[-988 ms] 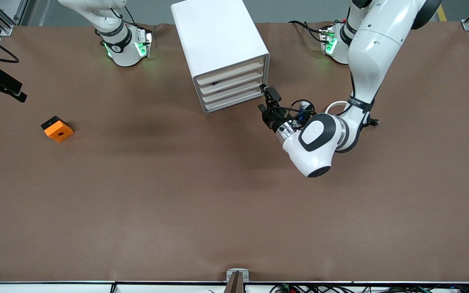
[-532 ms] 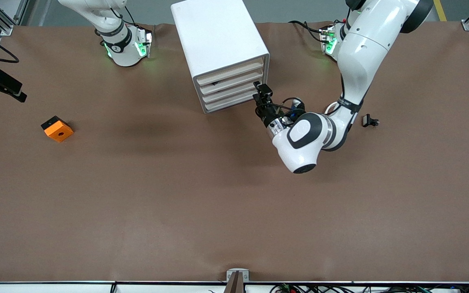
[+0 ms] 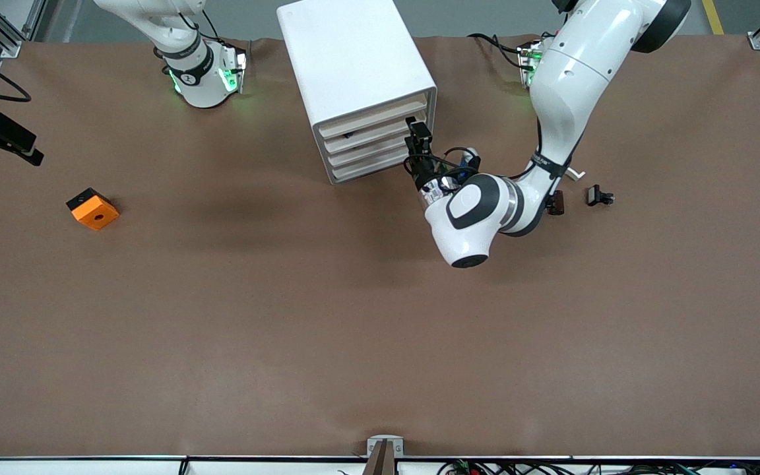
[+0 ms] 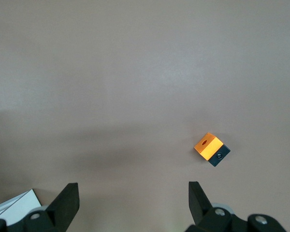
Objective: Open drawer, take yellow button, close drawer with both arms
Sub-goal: 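Pull the drawer open with the left gripper while the right gripper reaches, then grasp the black button with orange cap inside the drawer, right gripper, then carry the button toward the orange cube with the right gripper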
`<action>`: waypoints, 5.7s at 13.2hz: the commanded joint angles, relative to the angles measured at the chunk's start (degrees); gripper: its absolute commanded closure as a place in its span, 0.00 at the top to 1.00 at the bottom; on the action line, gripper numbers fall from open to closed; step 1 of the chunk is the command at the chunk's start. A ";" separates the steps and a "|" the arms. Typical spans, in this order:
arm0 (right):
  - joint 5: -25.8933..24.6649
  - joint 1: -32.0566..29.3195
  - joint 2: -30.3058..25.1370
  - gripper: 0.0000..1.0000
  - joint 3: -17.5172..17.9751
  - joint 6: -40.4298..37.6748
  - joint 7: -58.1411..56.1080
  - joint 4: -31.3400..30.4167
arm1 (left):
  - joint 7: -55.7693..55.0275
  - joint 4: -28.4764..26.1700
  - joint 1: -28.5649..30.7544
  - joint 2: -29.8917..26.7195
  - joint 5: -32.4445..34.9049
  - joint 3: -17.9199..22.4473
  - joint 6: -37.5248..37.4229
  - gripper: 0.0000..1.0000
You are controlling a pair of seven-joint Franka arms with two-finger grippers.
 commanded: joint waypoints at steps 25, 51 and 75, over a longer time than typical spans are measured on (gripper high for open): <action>-3.57 4.00 12.77 1.00 0.54 2.80 8.59 3.65 | -1.15 2.85 8.76 -0.04 0.18 0.82 -0.36 0.13; -0.83 54.19 28.58 1.00 0.37 23.28 103.66 2.51 | 27.81 11.48 10.79 -1.88 10.88 4.96 6.02 1.00; 4.55 21.61 23.31 0.00 -0.07 -0.98 36.40 14.12 | 74.96 10.78 -2.04 -10.94 44.47 4.08 34.44 1.00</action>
